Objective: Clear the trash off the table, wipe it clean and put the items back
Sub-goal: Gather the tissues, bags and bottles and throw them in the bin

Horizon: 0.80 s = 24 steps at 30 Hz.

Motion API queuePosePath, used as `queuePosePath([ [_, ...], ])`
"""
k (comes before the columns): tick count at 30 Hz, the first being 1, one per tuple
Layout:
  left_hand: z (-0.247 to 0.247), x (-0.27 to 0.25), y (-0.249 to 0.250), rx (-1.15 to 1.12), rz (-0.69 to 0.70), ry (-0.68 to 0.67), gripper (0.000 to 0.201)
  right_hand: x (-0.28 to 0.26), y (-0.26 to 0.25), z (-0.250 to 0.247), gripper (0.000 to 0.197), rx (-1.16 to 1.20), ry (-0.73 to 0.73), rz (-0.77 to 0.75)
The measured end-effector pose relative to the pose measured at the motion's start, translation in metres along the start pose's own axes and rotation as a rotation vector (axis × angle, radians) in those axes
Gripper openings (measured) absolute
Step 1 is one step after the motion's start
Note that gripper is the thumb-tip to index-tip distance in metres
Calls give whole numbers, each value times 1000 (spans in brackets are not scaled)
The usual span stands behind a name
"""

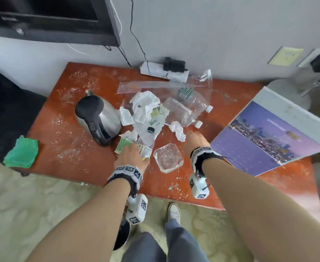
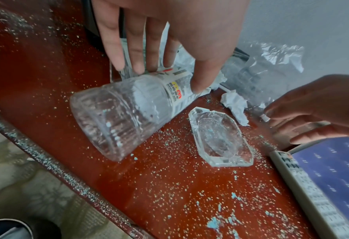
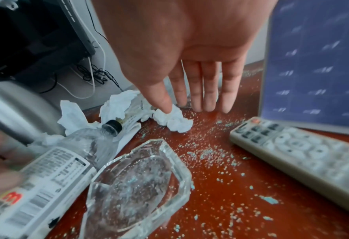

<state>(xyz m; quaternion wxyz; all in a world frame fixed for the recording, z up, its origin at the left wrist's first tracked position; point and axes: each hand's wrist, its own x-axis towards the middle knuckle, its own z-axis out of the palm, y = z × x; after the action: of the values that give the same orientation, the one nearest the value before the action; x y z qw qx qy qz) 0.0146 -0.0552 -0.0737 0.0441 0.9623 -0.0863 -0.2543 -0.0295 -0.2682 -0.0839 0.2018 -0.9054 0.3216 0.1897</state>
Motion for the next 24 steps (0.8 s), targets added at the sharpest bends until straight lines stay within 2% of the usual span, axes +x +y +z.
queuePosePath([
  [5, 4, 21, 2, 27, -34, 31, 62, 31, -12, 19, 48, -22, -16, 48],
  [10, 14, 30, 13, 134, -11, 46, 85, 47, -19, 23, 63, -39, 12, 90],
  [13, 21, 34, 16, 137, -31, 58, 90, 54, -18, 27, 55, -22, -4, 99],
  [19, 17, 38, 20, 184, -23, 35, 85, 55, -16, 30, 49, -26, -53, 130],
  [24, 13, 37, 22, 172, -16, 26, 83, 47, -14, 23, 35, -17, -75, 150],
])
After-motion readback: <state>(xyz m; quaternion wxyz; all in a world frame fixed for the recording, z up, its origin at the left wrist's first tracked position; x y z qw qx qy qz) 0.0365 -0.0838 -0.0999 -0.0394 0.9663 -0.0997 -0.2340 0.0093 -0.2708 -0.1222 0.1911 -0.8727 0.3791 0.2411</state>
